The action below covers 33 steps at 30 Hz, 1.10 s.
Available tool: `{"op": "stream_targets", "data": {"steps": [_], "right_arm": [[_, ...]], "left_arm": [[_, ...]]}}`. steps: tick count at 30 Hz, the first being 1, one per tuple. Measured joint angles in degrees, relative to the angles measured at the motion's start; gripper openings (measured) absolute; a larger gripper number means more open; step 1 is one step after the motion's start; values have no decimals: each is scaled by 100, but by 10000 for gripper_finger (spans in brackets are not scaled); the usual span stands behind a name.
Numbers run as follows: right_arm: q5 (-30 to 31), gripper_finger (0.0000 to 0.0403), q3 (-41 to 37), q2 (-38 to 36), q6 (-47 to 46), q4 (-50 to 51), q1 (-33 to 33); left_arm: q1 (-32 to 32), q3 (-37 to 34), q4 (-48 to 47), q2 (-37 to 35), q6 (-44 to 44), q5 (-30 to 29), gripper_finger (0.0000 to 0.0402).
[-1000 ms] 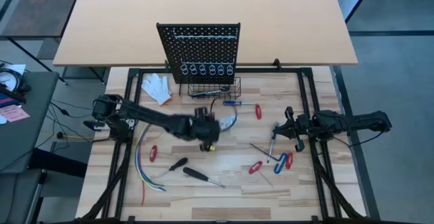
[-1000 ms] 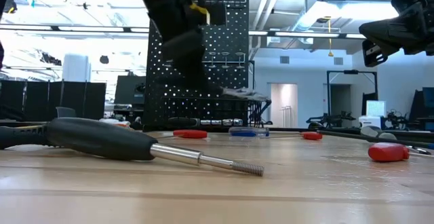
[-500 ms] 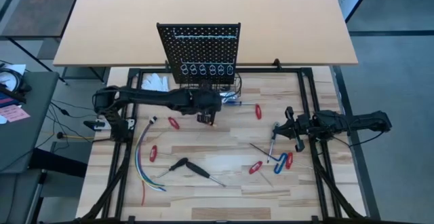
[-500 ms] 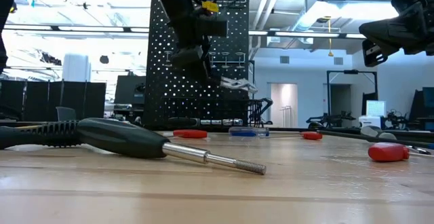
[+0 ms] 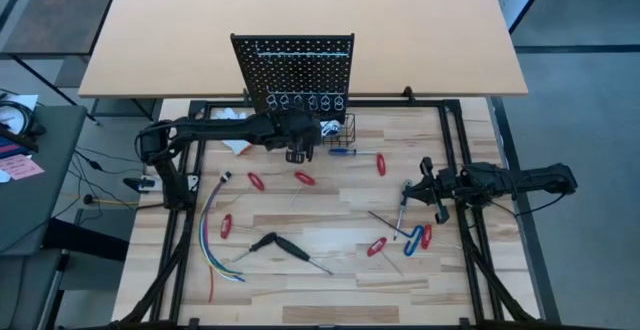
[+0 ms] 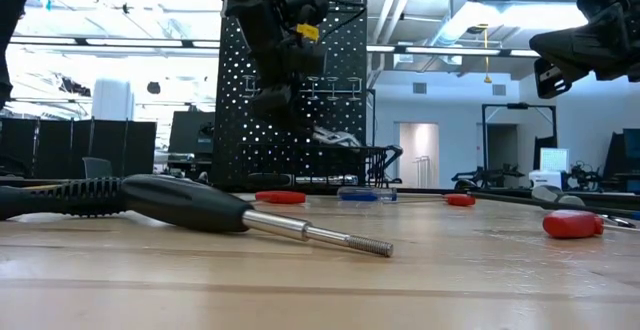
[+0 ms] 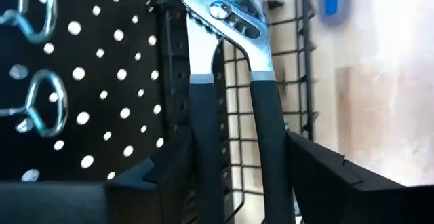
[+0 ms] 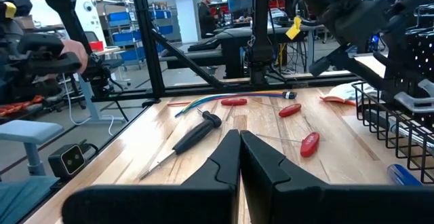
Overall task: Hang tools onto peg board
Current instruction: Put the slip joint plier into the black wire basket on the black pegboard, then hang the gray screwdriver on the black pegboard
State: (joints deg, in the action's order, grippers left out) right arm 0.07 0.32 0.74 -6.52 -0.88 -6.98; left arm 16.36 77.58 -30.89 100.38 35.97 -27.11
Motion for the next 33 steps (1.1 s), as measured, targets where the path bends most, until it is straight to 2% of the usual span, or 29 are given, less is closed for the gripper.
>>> {"op": "stream_targets", "data": {"steps": [9, 14, 19, 25, 27, 30, 33], "right_arm": [[1, 18, 0, 1, 0, 2, 0], [1, 18, 0, 1, 0, 2, 2], [0, 18, 0, 1, 0, 2, 1], [-1, 18, 0, 1, 0, 2, 0], [1, 18, 0, 0, 0, 2, 2], [-1, 18, 0, -1, 0, 2, 2], [-1, 18, 0, -1, 0, 2, 0]], "left_arm": [[4, 0, 39, -4, -179, -146, 271], [-75, 0, 46, -4, -348, -620, 273], [-419, 0, -29, -54, -661, -680, 264], [-973, -33, -773, -296, -2548, -726, 256], [-1239, -267, -827, -413, -3232, -722, 254], [-1656, -943, -374, -656, -3957, -721, 250], [-2009, -1738, 609, -868, -4555, -709, 246]]}}
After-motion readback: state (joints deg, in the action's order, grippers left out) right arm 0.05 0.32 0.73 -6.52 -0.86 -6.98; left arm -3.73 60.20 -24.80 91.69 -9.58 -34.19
